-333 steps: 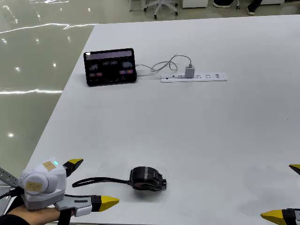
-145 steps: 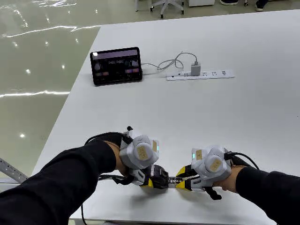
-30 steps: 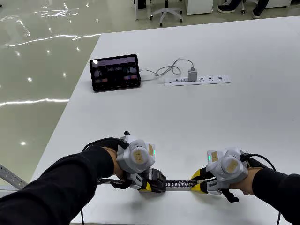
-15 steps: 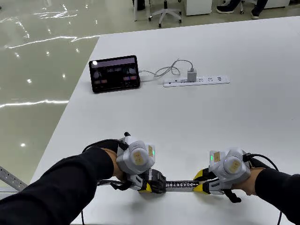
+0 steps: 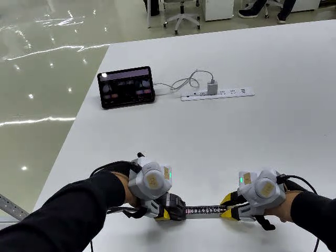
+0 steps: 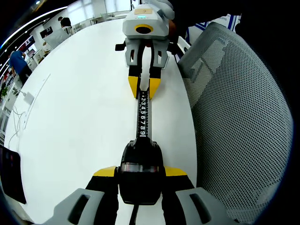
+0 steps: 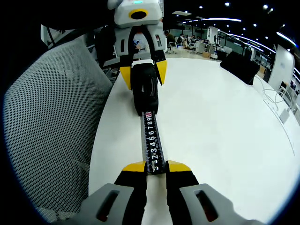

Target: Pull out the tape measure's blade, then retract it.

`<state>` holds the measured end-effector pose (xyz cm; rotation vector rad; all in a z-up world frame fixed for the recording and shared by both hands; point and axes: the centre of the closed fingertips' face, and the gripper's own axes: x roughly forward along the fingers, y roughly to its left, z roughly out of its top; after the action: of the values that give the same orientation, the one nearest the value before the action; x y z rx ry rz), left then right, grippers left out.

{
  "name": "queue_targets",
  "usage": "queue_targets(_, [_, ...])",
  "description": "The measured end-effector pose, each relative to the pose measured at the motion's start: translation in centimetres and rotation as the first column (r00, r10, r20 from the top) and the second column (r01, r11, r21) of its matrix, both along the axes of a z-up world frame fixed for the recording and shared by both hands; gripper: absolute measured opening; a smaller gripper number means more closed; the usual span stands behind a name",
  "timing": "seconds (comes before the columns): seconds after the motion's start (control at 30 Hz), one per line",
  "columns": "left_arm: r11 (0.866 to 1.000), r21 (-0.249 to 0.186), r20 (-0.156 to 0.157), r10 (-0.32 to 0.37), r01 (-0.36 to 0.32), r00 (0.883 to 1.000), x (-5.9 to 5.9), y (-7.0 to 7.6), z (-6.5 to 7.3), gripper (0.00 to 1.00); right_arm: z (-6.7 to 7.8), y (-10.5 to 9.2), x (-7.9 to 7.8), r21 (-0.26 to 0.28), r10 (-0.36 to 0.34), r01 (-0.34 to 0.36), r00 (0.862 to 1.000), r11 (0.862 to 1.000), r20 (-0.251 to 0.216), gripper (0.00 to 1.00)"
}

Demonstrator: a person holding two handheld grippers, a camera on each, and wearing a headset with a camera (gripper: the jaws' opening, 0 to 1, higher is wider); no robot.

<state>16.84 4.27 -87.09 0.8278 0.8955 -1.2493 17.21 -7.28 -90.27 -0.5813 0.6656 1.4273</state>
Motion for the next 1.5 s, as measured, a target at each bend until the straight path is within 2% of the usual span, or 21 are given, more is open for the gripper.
queue_targets(0.17, [0.999, -0.041, 0.023, -0.021, 0.022, 1.0, -0.2, -0.1, 0.1, 0.31, 0.0, -0.1, 0.0, 0.001, -0.005, 0.005, 1.0, 1.0, 0.0, 0.1])
queue_targets(0.23, [0.997, -0.039, 0.049, -0.069, 0.071, 0.996, -0.2, -0.1, 0.1, 0.31, 0.0, 0.0, 0.0, 0.003, -0.008, 0.008, 1.0, 1.0, 0.0, 0.1])
queue_targets(0.27, [0.998, -0.042, 0.042, -0.036, 0.038, 0.998, -0.2, -0.1, 0.1, 0.31, 0.0, 0.0, 0.0, 0.004, -0.011, 0.011, 1.0, 1.0, -0.001, 0.1])
queue_targets(0.33, [0.997, -0.049, 0.051, -0.052, 0.055, 0.997, -0.2, -0.2, 0.1, 0.31, 0.0, 0.0, 0.0, 0.008, -0.017, 0.017, 1.0, 1.0, -0.003, 0.1])
queue_targets(0.4, [0.998, -0.056, 0.044, -0.034, 0.037, 0.998, -0.1, -0.1, 0.1, 0.31, 0.0, 0.0, 0.1, 0.009, -0.018, 0.019, 1.0, 1.0, -0.003, 0.1])
queue_targets(0.63, [0.998, -0.04, 0.042, -0.053, 0.054, 0.998, -0.2, -0.1, 0.1, 0.3, -0.1, -0.5, 0.0, 0.003, -0.019, 0.019, 1.0, 1.0, -0.007, 0.1])
queue_targets(0.77, [0.997, -0.05, 0.039, -0.054, 0.056, 0.998, -0.2, -0.1, 0.1, 0.3, -0.1, -0.7, -0.1, -0.001, -0.019, 0.019, 1.0, 1.0, -0.006, 0.1])
queue_targets(0.8, [0.998, -0.049, 0.039, -0.046, 0.048, 0.998, -0.1, -0.1, 0.1, 0.31, -0.1, -0.8, -0.1, -0.001, -0.019, 0.019, 1.0, 1.0, -0.005, 0.1])
queue_targets(0.83, [0.999, -0.042, 0.029, -0.001, 0.002, 1.0, 0.0, -0.2, 0.1, 0.31, -0.1, -1.0, 0.0, -0.001, -0.024, 0.024, 1.0, 1.0, -0.002, 0.1])
queue_targets(1.0, [0.999, -0.024, 0.034, -0.026, 0.026, 0.999, -0.1, -0.1, 0.0, 0.3, 0.0, -1.0, 0.0, -0.003, -0.022, 0.022, 1.0, 1.0, 0.002, 0.1])
queue_targets(1.27, [0.999, -0.044, 0.036, -0.03, 0.032, 0.999, -0.1, -0.1, 0.1, 0.31, 0.0, -1.3, 0.0, -0.004, -0.025, 0.025, 1.0, 1.0, 0.0, 0.1])
queue_targets(1.4, [0.997, -0.057, 0.044, -0.044, 0.047, 0.998, -0.1, -0.2, 0.1, 0.31, 0.0, -1.8, -0.1, 0.008, -0.043, 0.043, 0.999, 0.999, -0.024, 0.1])
queue_targets(1.5, [0.997, -0.064, 0.045, -0.046, 0.049, 0.998, -0.2, -0.1, 0.2, 0.31, 0.0, -1.9, -0.1, 0.009, -0.041, 0.041, 0.999, 0.999, -0.025, 0.1])
